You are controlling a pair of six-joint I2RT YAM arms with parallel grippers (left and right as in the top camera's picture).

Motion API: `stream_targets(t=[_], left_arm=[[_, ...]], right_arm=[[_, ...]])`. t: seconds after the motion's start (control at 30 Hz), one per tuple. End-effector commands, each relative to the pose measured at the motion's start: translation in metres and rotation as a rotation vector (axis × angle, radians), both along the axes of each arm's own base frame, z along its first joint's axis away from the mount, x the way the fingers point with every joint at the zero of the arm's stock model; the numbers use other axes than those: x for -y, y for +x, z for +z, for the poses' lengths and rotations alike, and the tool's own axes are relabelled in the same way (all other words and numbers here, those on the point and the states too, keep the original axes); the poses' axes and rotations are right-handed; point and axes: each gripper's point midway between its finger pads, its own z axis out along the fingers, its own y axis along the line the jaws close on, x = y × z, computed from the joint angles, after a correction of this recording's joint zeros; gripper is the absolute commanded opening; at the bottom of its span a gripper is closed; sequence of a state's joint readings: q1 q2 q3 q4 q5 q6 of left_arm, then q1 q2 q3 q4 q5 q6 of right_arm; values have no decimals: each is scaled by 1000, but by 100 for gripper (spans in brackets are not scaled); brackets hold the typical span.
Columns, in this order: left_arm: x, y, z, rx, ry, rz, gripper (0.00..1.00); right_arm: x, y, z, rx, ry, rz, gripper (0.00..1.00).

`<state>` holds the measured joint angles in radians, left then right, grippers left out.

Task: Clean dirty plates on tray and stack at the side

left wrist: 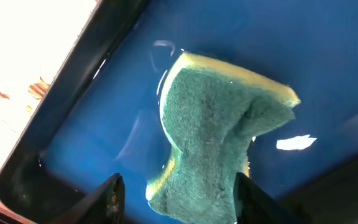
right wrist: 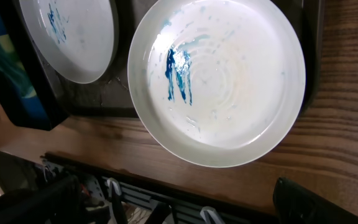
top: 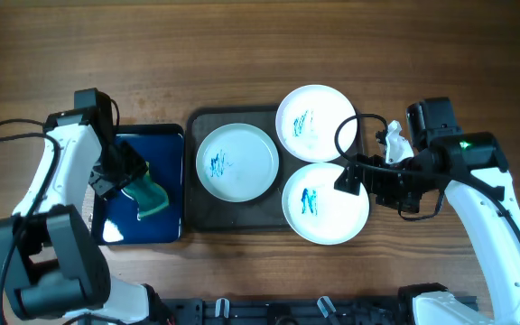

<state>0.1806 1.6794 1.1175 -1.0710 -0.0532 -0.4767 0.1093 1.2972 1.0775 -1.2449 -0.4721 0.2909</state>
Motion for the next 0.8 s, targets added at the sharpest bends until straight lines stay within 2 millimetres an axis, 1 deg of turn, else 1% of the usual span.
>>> stream_targets(t=[0.0, 0.17, 0.23, 0.3, 0.33, 0.43, 0.5, 0.53, 0.6, 0.73, 0.77], left_arm=[[3, 3, -6, -4, -11, -79, 51], [14, 10, -7, 24, -53, -155, 54], [23, 9, -11, 32, -102, -198, 55], [30, 3, -18, 26, -136, -203, 56], [32, 0, -22, 19, -147, -202, 56], [38, -16, -36, -13, -177, -197, 50], [39, -21, -40, -21, -179, -196, 48], [39, -22, -42, -23, -179, -195, 45], [39, -21, -43, -19, -179, -196, 28], [37, -14, -43, 11, -170, -198, 5], [37, -10, -44, 27, -166, -200, 4]], right_arm=[[-3, 5, 6, 13, 24, 0, 100], [-3, 5, 6, 13, 24, 1, 100], [-3, 5, 6, 13, 24, 1, 100], [-3, 5, 6, 13, 24, 0, 100], [-3, 5, 6, 13, 24, 1, 100], [-3, 5, 6, 12, 24, 1, 100], [-3, 5, 6, 11, 24, 1, 100], [-3, 5, 6, 11, 24, 1, 100], [-3, 5, 6, 11, 24, 1, 100], [-3, 4, 6, 10, 24, 1, 100], [-3, 4, 6, 10, 24, 1, 100]])
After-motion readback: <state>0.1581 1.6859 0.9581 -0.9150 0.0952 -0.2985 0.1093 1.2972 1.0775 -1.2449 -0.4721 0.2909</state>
